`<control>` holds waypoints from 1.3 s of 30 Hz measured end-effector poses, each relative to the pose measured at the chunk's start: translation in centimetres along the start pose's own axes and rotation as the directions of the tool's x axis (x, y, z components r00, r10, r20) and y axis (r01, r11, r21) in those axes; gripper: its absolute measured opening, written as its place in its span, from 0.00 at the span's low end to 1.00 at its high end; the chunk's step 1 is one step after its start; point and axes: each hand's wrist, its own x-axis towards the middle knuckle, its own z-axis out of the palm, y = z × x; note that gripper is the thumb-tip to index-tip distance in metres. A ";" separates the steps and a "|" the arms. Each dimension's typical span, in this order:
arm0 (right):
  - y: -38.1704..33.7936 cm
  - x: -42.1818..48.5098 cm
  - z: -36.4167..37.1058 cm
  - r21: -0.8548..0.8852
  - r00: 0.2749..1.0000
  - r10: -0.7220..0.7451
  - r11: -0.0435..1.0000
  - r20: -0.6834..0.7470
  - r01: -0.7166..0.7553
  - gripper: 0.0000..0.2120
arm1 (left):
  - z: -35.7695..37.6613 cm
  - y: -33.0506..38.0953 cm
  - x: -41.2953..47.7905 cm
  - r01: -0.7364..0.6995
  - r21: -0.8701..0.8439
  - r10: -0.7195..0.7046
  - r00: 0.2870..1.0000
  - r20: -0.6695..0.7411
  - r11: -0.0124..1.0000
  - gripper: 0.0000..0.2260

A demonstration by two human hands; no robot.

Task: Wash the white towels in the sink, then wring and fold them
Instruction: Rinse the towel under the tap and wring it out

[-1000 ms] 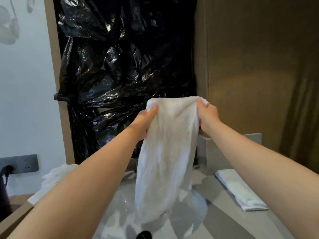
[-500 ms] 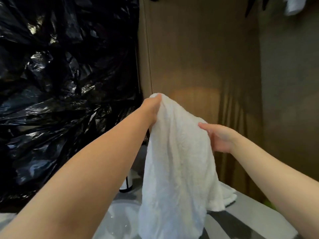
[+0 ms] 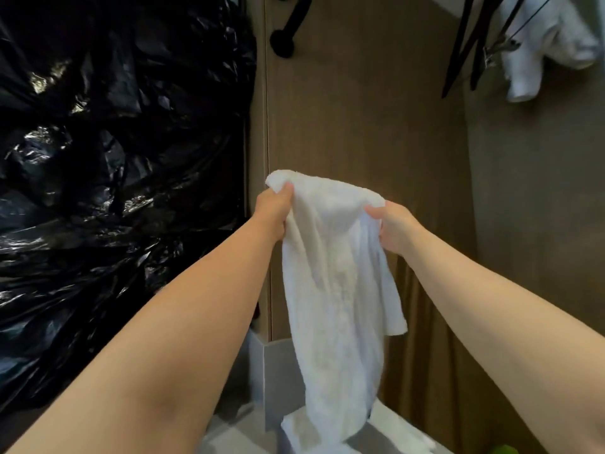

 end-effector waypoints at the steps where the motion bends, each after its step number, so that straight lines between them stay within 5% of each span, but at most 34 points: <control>1: -0.4 0.8 -0.4 0.040 0.997 -0.068 0.997 0.028 0.067 0.25 | 0.3 0.7 0.0 -0.067 -0.018 0.067 0.998 0.003 0.998 0.19; 4: -1.3 0.4 -0.7 0.041 0.992 -0.088 0.996 0.096 0.084 0.20 | 0.5 0.7 -0.6 -0.132 -0.051 0.136 0.988 0.073 0.990 0.17; 9: 2.1 -3.8 -3.0 -0.141 0.961 0.188 0.977 0.201 -0.162 0.20 | -1.2 -4.0 -5.5 0.066 0.079 -0.082 0.970 0.227 0.995 0.11; 17: 8.9 -9.5 -5.1 0.033 0.945 0.325 0.945 -0.021 -0.324 0.14 | -2.9 -8.8 -10.9 0.420 0.014 -0.394 0.837 0.381 0.907 0.10; 23: 14.0 -9.9 -5.7 -0.126 0.883 0.465 0.874 -0.063 -0.469 0.14 | -3.6 -14.4 -10.8 0.542 0.102 -0.549 0.798 0.248 0.834 0.15; 25: 15.9 -10.3 -6.3 -0.391 0.849 0.522 0.767 -0.081 -0.509 0.18 | -4.3 -16.6 -11.3 0.568 0.352 -0.649 0.739 0.180 0.744 0.18; 26: 17.0 -10.8 -6.6 -0.589 0.839 0.534 0.645 -0.109 -0.487 0.21 | -4.7 -17.7 -11.7 0.478 0.595 -0.668 0.732 0.136 0.645 0.21; 28: 19.1 -11.7 -7.2 -0.890 0.886 0.444 0.339 -0.135 -0.305 0.30 | -5.4 -19.5 -12.4 0.070 0.937 -0.520 0.845 0.126 0.342 0.24; 29: 19.5 -12.5 -6.9 -0.944 0.929 0.361 0.272 -0.083 -0.190 0.30 | -5.4 -20.0 -13.0 -0.111 0.947 -0.400 0.887 0.232 0.302 0.24; 30: 19.6 -13.5 -6.4 -0.953 0.959 0.284 0.284 -0.018 -0.102 0.27 | -5.4 -20.0 -13.7 -0.220 0.897 -0.326 0.876 0.355 0.384 0.22; 32: 19.2 -16.0 -5.1 -0.932 0.973 0.191 0.357 0.133 0.057 0.19 | -5.5 -19.2 -15.5 -0.365 0.754 -0.338 0.727 0.597 0.546 0.18; 34: 18.7 -18.1 -4.3 -0.927 0.899 0.306 0.301 0.314 0.222 0.20 | -5.9 -19.5 -16.8 -0.537 0.723 -0.530 0.496 0.687 0.435 0.25; 35: 18.7 -18.9 -4.1 -0.929 0.832 0.418 0.228 0.365 0.292 0.24 | -6.2 -20.2 -17.2 -0.622 0.706 -0.594 0.441 0.673 0.337 0.33; 37: 19.0 -19.8 -3.8 -0.921 0.766 0.536 0.063 0.356 0.384 0.35 | -7.0 -21.5 -17.7 -0.705 0.684 -0.608 0.462 0.645 0.189 0.45; 39: 19.6 -20.0 -3.8 -0.911 0.790 0.500 -0.007 0.354 0.412 0.37 | -7.7 -22.6 -18.2 -0.738 0.665 -0.553 0.511 0.659 0.111 0.47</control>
